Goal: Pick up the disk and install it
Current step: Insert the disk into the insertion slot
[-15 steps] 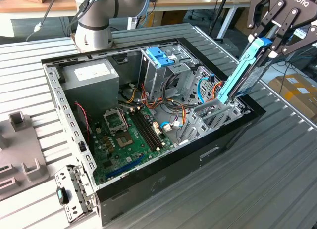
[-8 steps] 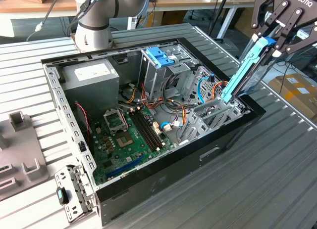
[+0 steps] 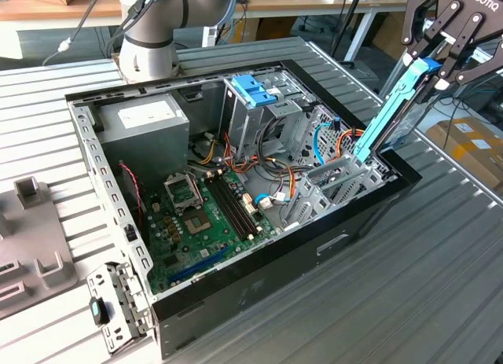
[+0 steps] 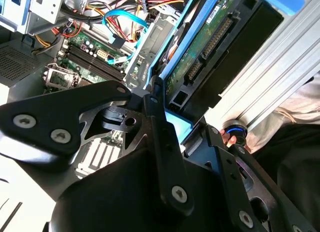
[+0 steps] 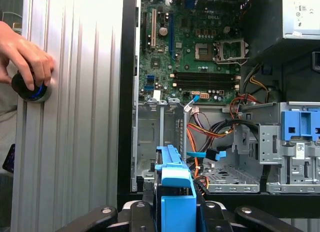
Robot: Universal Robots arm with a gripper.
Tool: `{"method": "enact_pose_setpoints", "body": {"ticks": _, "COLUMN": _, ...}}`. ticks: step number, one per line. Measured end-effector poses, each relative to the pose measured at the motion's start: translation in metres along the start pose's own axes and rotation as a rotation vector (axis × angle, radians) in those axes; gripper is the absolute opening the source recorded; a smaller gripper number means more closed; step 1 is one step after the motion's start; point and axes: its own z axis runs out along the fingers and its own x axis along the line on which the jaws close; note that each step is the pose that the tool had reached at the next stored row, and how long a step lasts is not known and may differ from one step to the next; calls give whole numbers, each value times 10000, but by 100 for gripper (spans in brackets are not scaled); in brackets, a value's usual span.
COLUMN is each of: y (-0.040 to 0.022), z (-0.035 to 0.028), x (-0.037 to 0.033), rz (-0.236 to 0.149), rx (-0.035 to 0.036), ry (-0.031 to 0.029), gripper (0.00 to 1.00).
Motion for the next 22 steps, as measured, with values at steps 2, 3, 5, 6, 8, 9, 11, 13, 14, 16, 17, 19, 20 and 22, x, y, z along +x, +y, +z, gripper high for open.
{"method": "enact_pose_setpoints", "body": {"ticks": 2, "y": 5, "z": 1, "x": 0, "rz": 1, "rx": 0, "ry": -1, "gripper": 37}}
{"method": "enact_pose_setpoints", "body": {"ticks": 3, "y": 7, "z": 0, "x": -1, "rz": 1, "rx": 0, "ry": 1, "gripper": 37}}
{"method": "enact_pose_setpoints", "body": {"ticks": 5, "y": 13, "z": 1, "x": 0, "rz": 1, "rx": 0, "ry": -1, "gripper": 37}}
{"method": "enact_pose_setpoints", "body": {"ticks": 6, "y": 17, "z": 1, "x": -1, "rz": 1, "rx": 0, "ry": 0, "gripper": 37}}
{"method": "enact_pose_setpoints", "body": {"ticks": 8, "y": 28, "z": 2, "x": -1, "rz": 2, "rx": 0, "ry": 0, "gripper": 37}}
{"method": "enact_pose_setpoints", "body": {"ticks": 9, "y": 31, "z": 2, "x": -1, "rz": 1, "rx": 0, "ry": -1, "gripper": 37}}
{"method": "enact_pose_setpoints", "body": {"ticks": 11, "y": 37, "z": 2, "x": -1, "rz": 1, "rx": 0, "ry": 0, "gripper": 37}}
{"method": "enact_pose_setpoints", "body": {"ticks": 13, "y": 47, "z": 3, "x": -1, "rz": 3, "rx": 0, "ry": 0, "gripper": 37}}
{"method": "enact_pose_setpoints", "body": {"ticks": 14, "y": 53, "z": 3, "x": -2, "rz": 1, "rx": 0, "ry": -1, "gripper": 37}}
{"method": "enact_pose_setpoints", "body": {"ticks": 16, "y": 64, "z": 4, "x": -1, "rz": 1, "rx": 0, "ry": -1, "gripper": 37}}
{"method": "enact_pose_setpoints", "body": {"ticks": 17, "y": 75, "z": 4, "x": -2, "rz": 1, "rx": 0, "ry": 0, "gripper": 37}}
{"method": "enact_pose_setpoints", "body": {"ticks": 19, "y": 85, "z": 5, "x": -2, "rz": 1, "rx": 0, "ry": 0, "gripper": 37}}
{"method": "enact_pose_setpoints", "body": {"ticks": 20, "y": 94, "z": 5, "x": -2, "rz": 2, "rx": 0, "ry": 0, "gripper": 37}}
{"method": "enact_pose_setpoints", "body": {"ticks": 22, "y": 108, "z": 7, "x": -2, "rz": 2, "rx": 0, "ry": -1, "gripper": 37}}
